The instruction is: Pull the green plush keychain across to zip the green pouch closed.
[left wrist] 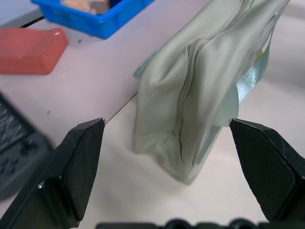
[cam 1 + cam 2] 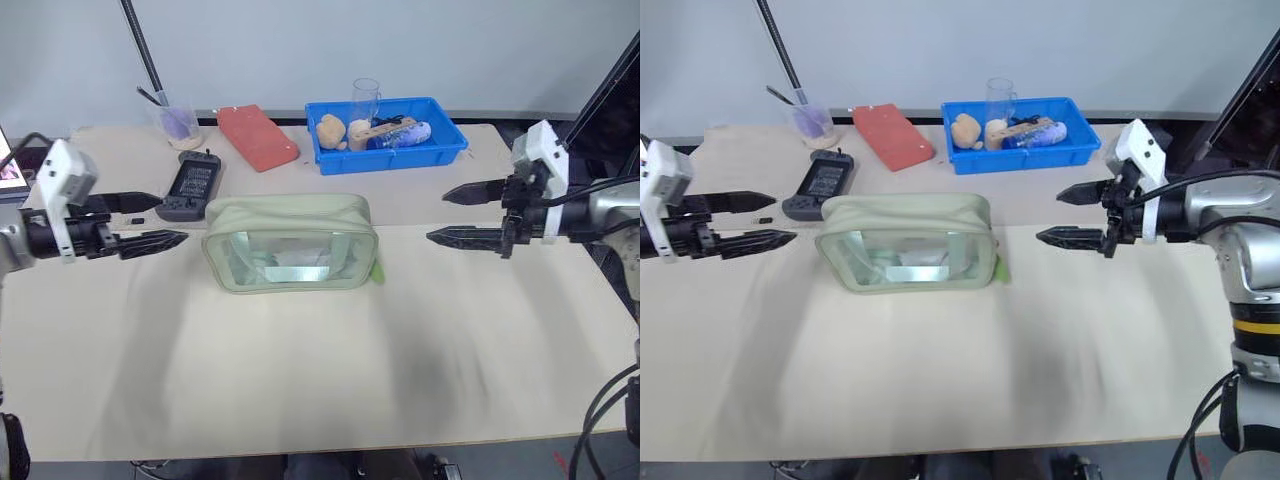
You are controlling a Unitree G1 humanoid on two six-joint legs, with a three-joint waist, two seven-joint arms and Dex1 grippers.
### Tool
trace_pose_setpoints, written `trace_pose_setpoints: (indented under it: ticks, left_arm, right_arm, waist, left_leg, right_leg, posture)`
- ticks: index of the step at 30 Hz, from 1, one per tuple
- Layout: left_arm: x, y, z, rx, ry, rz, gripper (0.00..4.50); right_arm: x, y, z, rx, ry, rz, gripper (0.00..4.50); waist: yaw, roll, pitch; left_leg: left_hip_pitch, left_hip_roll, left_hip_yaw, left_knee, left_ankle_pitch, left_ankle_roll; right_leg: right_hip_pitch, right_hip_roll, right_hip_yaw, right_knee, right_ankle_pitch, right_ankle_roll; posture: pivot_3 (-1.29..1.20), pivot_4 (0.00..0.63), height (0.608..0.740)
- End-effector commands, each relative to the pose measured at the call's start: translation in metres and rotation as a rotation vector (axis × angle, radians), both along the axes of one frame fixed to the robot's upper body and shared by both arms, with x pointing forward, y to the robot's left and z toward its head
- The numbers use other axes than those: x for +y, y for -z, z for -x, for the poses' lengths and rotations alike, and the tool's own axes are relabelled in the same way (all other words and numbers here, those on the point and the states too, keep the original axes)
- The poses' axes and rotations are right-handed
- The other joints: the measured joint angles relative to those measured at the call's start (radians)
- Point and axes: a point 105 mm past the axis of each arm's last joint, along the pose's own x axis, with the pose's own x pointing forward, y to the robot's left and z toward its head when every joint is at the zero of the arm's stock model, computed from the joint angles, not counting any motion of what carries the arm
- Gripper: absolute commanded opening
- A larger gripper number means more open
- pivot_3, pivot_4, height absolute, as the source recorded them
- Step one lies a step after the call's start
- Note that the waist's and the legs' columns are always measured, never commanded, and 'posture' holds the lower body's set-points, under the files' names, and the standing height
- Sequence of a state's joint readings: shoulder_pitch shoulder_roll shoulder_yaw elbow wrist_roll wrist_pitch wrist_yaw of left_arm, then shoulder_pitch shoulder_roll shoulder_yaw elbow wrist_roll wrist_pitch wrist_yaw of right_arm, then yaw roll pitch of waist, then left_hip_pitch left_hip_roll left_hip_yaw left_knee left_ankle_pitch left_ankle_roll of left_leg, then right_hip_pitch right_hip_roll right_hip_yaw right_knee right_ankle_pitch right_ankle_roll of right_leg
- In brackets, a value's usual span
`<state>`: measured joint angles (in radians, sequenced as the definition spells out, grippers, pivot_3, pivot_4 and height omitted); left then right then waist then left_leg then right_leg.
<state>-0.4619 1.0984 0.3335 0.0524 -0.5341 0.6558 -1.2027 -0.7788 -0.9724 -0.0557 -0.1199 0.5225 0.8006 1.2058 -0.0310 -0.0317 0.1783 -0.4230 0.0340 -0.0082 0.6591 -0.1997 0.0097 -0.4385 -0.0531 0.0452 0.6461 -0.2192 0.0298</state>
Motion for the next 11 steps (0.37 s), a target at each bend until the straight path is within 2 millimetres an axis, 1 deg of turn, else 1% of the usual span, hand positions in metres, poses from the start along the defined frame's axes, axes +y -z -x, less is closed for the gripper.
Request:
trace_pose_setpoints:
  ticks: [1, 6, 11]
  left_arm:
    - [0.0001, -0.0227, 0.0044, -0.097, -0.034, 0.008, 4.50]
    - [-0.0007, -0.0179, 0.0013, -0.100, -0.042, -0.005, 4.50]
    - [-0.0031, -0.0191, -0.0025, -0.108, -0.033, -0.002, 4.50]
  right_arm:
    - [0.0060, -0.0175, 0.0075, -0.073, 0.001, -0.010, 4.47]
    - [0.0045, -0.0118, 0.0024, -0.089, 0.036, -0.007, 4.47]
    - [0.0029, -0.0144, -0.0024, -0.101, 0.064, -0.026, 4.47]
  waist:
    - [0.001, 0.000, 0.000]
    - [0.016, 0.000, 0.000]
    - [0.017, 0.000, 0.000]
  left_leg:
    - [0.000, 0.000, 0.000, 0.000, 0.000, 0.000]
    - [0.000, -0.001, 0.001, 0.001, 0.000, 0.000]
    - [0.000, -0.001, 0.001, 0.001, 0.000, 0.000]
  right_leg:
    - [0.000, 0.000, 0.000, 0.000, 0.000, 0.000]
    - [0.000, -0.001, 0.000, 0.000, 0.000, 0.000]
    - [0.000, -0.001, 0.000, 0.000, 0.000, 0.000]
  posture:
    - [0.00, 0.150, 0.740]
    - [0.00, 0.150, 0.740]
    - [0.00, 0.150, 0.740]
